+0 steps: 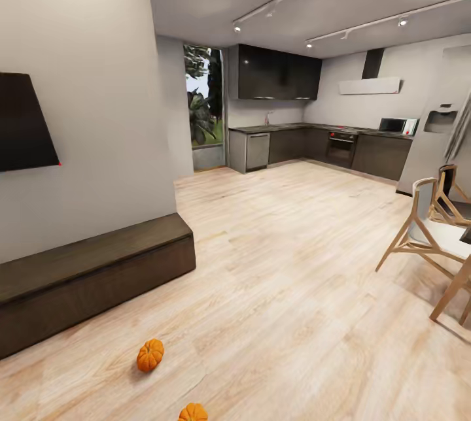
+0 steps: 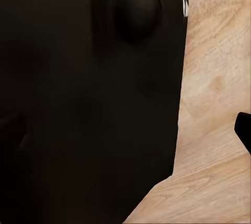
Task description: Place each of the two pumpkins and all three candles from the living room inside a cabinet in the living room (use any cabinet), then make sure every cabinet is closed, and position the cauldron so it is next to a table in the living room.
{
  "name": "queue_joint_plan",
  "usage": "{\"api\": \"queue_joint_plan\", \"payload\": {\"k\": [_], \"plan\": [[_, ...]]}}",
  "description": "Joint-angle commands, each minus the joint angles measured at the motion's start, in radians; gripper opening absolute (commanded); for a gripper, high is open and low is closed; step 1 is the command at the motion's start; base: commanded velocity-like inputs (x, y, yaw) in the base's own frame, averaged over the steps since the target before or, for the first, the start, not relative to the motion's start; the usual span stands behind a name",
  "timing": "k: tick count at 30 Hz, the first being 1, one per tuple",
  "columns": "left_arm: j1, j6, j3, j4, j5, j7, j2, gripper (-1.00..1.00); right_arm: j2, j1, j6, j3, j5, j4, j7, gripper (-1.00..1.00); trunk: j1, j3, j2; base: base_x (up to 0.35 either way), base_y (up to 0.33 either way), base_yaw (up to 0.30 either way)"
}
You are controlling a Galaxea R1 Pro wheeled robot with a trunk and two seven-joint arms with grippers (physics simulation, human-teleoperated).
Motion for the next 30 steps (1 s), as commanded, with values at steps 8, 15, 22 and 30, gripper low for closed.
{"api": "queue_joint_plan", "payload": {"k": [8, 15, 22, 30], "plan": [[0.005, 0.009, 0.006, -0.027, 0.006, -0.003, 0.014, 1.00, 0.000, -0.014, -0.031, -0.002, 0.000, -0.002, -0.001, 1.00, 0.000, -0.001, 0.000, 0.000, 0.000, 0.000], [0.005, 0.009, 0.006, -0.028, 0.006, -0.003, 0.015, 1.00, 0.001, -0.014, -0.070, -0.003, -0.001, -0.002, -0.009, 1.00, 0.000, -0.001, 0.000, 0.000, 0.000, 0.000], [0.005, 0.009, 0.006, -0.029, 0.006, -0.003, 0.015, 1.00, 0.003, -0.014, -0.110, -0.004, -0.004, -0.001, -0.011, 1.00, 0.000, -0.004, 0.000, 0.000, 0.000, 0.123], [0.005, 0.008, 0.003, -0.029, 0.004, -0.003, 0.015, 1.00, 0.017, -0.014, -0.129, -0.004, -0.005, -0.002, -0.011, 1.00, 0.000, -0.009, 0.000, 0.000, 0.000, 0.248]]}}
